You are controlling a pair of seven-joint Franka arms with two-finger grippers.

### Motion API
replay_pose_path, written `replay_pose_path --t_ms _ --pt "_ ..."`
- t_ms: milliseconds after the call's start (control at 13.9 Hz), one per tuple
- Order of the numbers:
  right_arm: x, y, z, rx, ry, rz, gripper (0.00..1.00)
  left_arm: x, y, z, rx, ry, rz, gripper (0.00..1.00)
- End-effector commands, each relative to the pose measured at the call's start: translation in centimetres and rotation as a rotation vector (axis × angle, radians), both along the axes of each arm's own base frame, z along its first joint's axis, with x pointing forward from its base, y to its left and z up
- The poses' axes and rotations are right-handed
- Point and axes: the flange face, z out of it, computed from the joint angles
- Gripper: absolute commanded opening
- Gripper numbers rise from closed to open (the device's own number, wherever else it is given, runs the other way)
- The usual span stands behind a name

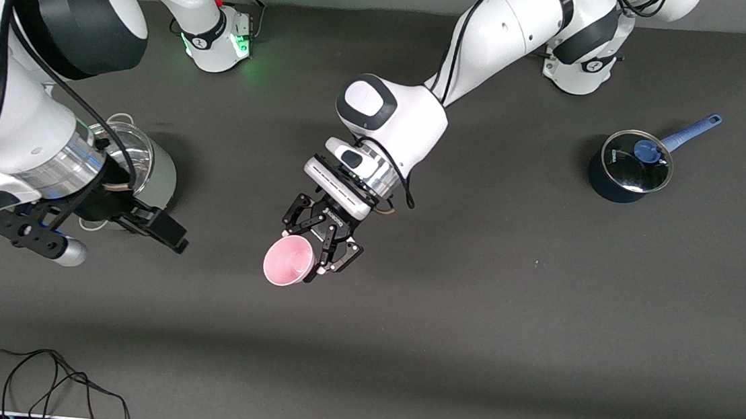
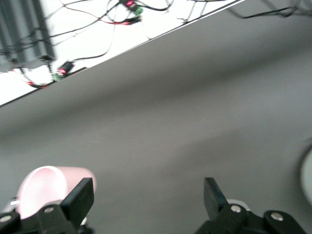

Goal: Transfer pink cup from left to right arm
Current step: 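Reach the right gripper toward the cup rim held by the left gripper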

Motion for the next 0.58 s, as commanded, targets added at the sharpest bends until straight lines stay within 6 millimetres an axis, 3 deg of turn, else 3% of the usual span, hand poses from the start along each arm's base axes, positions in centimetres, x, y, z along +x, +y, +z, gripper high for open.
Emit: replay_pose_path --t_ms 0,144,216,361,505 --pt "0.3 0.8 1.2 0.107 -0.012 -0.024 1.0 -0.2 -0.1 1.0 -0.02 -0.007 0.013 0.0" --pt "0.0 2.2 0.8 0.119 0.001 -0.007 1.0 -0.2 -0.1 1.0 -0.022 -0.006 0.013 0.0" --pt "-0.6 4.8 0.0 0.116 0.013 0.029 1.0 -0.2 -0.1 1.1 -0.023 -0.007 0.013 0.0" --pt "-0.7 7.2 -1.9 0.115 0.042 0.023 1.0 -0.2 -0.1 1.1 -0.023 -0.007 0.013 0.0" --pt "0.0 8.4 -3.8 0.125 0.058 -0.045 1.0 -0.2 -0.1 1.1 -0.023 -0.007 0.013 0.0"
